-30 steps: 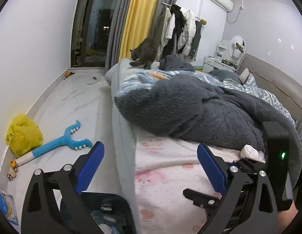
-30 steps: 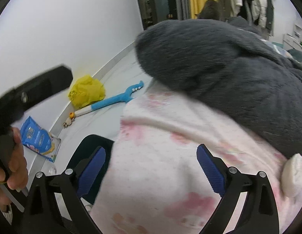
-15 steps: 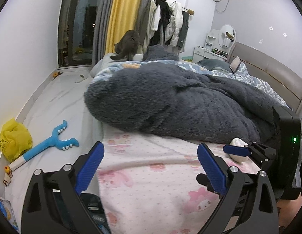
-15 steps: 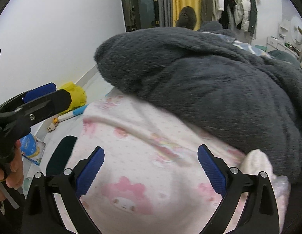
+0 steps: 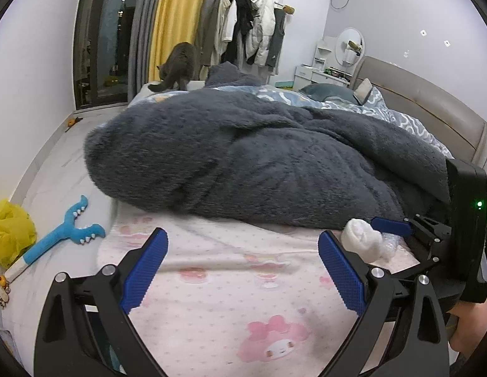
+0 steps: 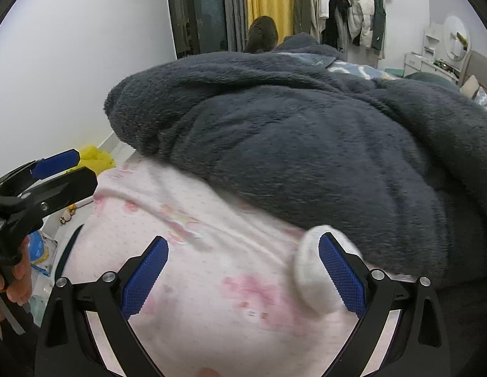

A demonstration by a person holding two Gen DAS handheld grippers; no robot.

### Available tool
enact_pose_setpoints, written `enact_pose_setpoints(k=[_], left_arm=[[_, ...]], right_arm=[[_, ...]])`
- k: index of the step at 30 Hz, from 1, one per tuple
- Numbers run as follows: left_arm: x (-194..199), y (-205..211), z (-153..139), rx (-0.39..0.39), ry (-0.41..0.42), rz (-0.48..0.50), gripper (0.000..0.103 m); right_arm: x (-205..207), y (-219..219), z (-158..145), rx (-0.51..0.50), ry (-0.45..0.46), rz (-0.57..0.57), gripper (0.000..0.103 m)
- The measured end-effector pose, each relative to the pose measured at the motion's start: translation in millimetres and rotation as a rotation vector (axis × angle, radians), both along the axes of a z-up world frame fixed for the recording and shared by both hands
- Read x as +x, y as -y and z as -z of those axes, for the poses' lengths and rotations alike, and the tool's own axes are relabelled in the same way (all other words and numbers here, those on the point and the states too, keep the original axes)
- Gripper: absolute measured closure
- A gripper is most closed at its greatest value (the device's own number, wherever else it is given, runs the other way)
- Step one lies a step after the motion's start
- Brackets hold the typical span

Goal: Collect trash
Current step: 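Move both grippers back to the bed toward the white sock and bubble wrap, then close the right gripper on the bubble wrap while the left gripper grasps the white sock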

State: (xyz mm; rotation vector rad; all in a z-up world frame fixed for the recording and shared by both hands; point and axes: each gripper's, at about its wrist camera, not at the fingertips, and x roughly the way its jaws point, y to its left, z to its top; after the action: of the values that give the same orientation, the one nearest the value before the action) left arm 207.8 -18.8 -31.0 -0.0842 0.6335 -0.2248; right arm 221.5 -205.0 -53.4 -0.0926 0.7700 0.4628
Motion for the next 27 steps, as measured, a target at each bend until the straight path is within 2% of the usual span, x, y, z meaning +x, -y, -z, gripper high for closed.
enact_pose_setpoints(k=[7,18,27], left_arm=[[6.1,29.1,3.3,-0.003,-0.007,0.04,0.005],[14.9,70.1,10.2,-0.013,-0.026,0.094,0.005],[26.9,98.8,23.3,-0.04,-0.074,0.136,0.005]], right_arm=[[0.7,30.1,3.6,-0.062,0.037,0.009,0.006],[6.1,77.8,18.1,-0.076,0.023,0.07,0.006],[8.4,100.8,32.5,-0.102,0.004,0.068,0.006]])
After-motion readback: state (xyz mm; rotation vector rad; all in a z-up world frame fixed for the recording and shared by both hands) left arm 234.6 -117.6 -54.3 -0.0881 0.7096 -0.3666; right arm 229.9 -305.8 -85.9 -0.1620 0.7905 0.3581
